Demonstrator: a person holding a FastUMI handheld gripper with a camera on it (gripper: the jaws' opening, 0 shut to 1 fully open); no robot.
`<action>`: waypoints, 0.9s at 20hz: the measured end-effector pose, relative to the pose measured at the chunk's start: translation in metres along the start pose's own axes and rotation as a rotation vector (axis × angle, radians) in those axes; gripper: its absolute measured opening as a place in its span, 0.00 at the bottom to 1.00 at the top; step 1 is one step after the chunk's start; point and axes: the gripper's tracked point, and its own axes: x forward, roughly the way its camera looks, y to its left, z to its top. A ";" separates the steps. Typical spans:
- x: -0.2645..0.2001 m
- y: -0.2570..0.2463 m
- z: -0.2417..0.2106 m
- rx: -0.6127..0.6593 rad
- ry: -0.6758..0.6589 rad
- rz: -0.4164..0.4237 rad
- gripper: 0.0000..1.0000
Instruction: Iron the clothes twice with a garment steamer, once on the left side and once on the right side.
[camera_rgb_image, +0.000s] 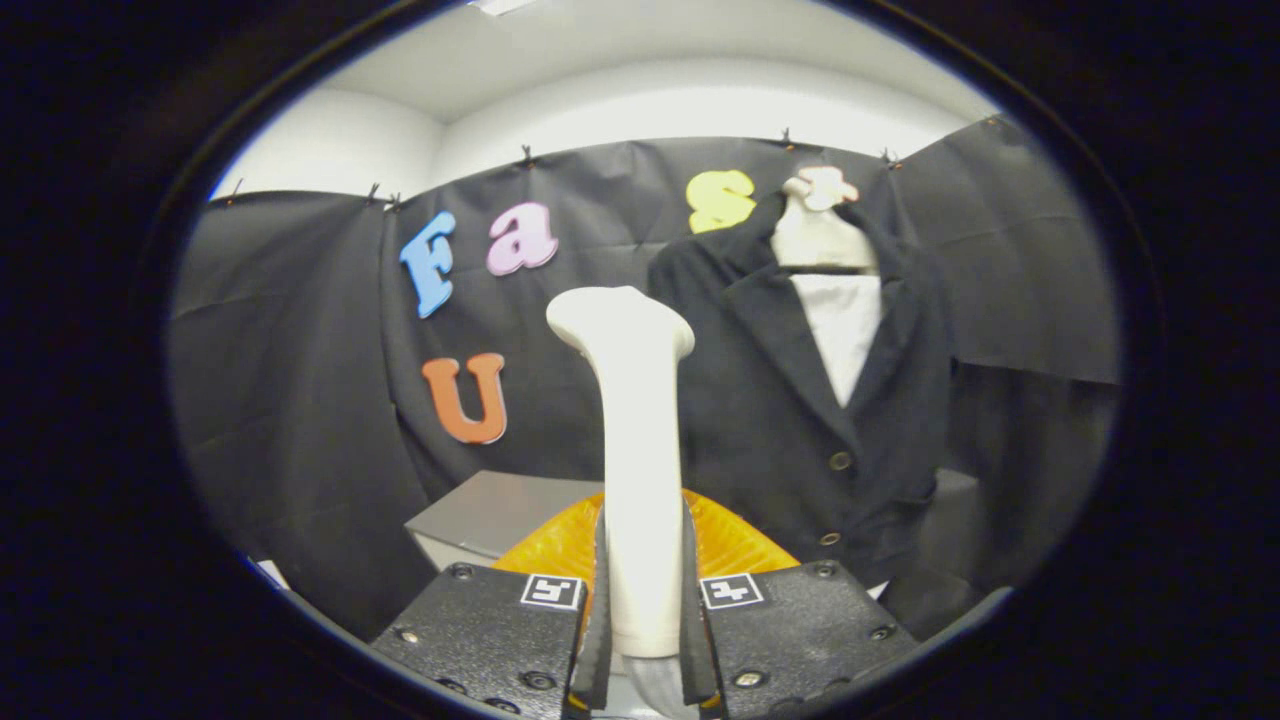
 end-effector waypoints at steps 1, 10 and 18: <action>-0.001 -0.014 0.012 0.002 -0.036 -0.027 0.30; 0.057 -0.092 0.041 -0.076 -0.175 -0.171 0.30; 0.071 -0.117 0.002 -0.113 -0.128 -0.167 0.30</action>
